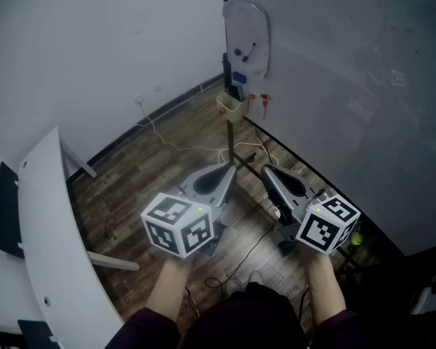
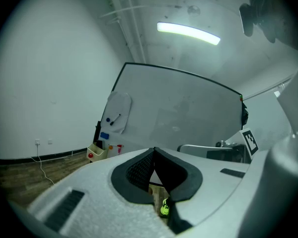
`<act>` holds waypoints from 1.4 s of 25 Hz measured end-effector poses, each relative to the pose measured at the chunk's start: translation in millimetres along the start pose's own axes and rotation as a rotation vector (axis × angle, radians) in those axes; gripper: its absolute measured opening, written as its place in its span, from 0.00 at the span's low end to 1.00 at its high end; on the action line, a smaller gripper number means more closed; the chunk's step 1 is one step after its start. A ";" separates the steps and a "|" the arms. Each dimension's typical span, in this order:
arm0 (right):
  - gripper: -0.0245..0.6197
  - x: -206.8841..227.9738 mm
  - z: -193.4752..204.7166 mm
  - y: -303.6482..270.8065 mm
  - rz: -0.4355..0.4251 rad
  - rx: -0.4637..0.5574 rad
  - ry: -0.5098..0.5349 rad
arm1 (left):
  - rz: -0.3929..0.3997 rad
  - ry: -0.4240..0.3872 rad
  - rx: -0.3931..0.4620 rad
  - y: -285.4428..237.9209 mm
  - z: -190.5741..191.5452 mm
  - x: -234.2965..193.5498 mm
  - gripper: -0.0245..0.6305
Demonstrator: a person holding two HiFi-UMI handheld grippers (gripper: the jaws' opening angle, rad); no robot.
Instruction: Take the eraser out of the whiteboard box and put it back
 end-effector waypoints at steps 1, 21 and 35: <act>0.04 1.8 0.0 -1.4 0.002 -0.001 -0.002 | 0.001 0.002 -0.002 -1.6 0.2 -1.8 0.05; 0.04 85.4 -17.1 -63.0 0.004 -0.034 -0.027 | 0.001 0.018 -0.038 -87.9 -8.1 -59.2 0.05; 0.04 142.4 -36.5 -89.9 -0.039 -0.053 -0.052 | -0.052 0.021 -0.047 -144.0 -15.8 -82.2 0.05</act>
Point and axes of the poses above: the fingertips, and each gripper's own axes: y backward along the fingers, x to its right, z out of its underside, the point moved 5 cm from there along y, backward along the fingers, and after that the axes turned 1 degree about z, right-handed, at the moved point
